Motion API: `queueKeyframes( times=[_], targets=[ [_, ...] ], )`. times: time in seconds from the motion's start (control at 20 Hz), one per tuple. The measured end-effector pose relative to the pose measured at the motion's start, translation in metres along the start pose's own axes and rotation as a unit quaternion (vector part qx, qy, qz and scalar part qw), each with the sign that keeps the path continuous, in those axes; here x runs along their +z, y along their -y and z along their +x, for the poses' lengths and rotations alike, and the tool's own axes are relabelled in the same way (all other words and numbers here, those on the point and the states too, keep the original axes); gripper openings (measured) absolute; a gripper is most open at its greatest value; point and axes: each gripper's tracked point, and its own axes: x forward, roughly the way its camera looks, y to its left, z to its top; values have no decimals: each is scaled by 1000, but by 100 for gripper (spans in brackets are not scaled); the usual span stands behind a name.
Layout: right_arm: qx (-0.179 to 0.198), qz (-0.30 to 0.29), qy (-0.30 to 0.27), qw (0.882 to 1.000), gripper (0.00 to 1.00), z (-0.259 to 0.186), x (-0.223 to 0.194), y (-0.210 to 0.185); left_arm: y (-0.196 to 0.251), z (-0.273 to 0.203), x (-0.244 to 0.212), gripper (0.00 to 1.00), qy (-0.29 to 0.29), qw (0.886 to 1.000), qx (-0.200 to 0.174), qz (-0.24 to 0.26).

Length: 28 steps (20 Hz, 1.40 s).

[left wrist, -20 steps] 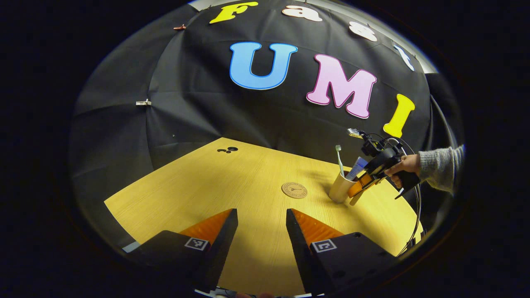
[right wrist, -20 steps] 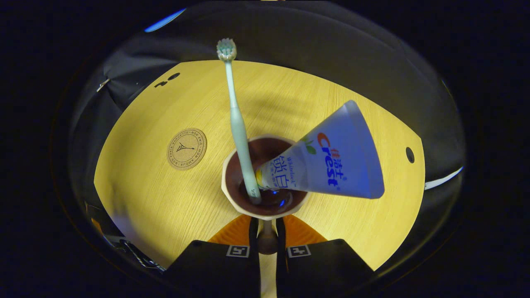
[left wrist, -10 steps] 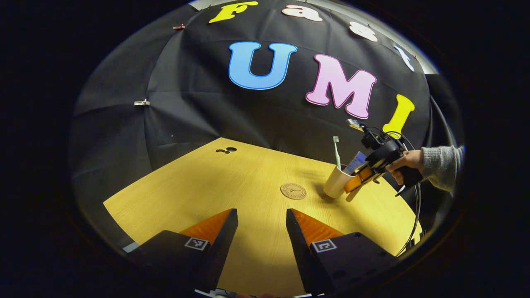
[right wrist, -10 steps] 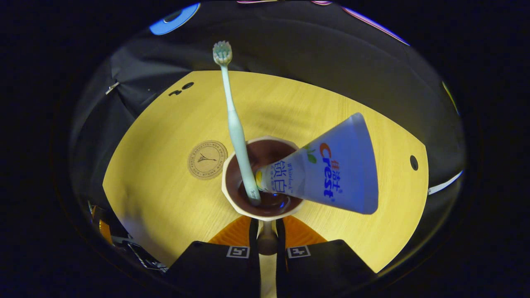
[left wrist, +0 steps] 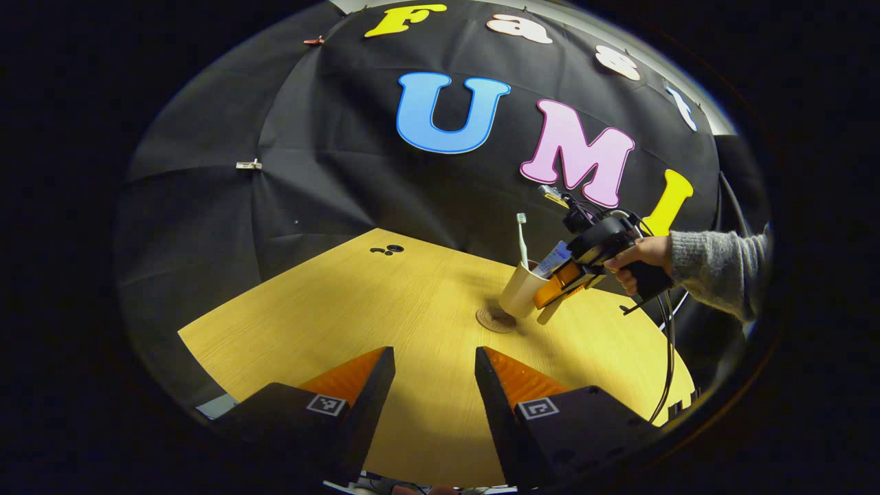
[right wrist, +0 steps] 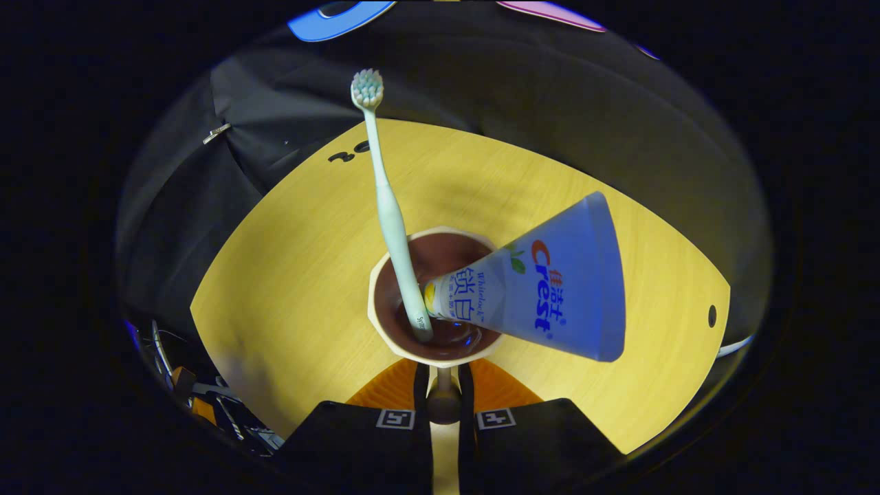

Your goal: Put the toothbrush and toothpaste on the desktop into the cup, then pick up the cup and place it on the coaster on the desktop.

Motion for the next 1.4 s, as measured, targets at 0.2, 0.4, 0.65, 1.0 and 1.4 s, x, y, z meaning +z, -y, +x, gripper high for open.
queueKeyframes(
  times=[0.2,0.4,0.65,1.0,1.4],
  targets=[
    [-6,-17,-22,1000,18,14,-2,-8,-17,-3,-2,76,-2,1000,8,-7],
    [-13,-24,-38,999,18,28,-3,-12,-31,-4,-4,76,-5,1000,18,-13],
    [-19,-35,-44,998,18,36,-2,-14,-39,-4,-3,76,-7,1000,25,-15],
    [-28,-38,-42,998,29,34,-1,-11,-35,2,-1,76,-7,1000,18,-11],
    [-2,-3,11,1000,51,14,11,-15,-30,-6,4,76,-9,1000,21,2]
  ],
)
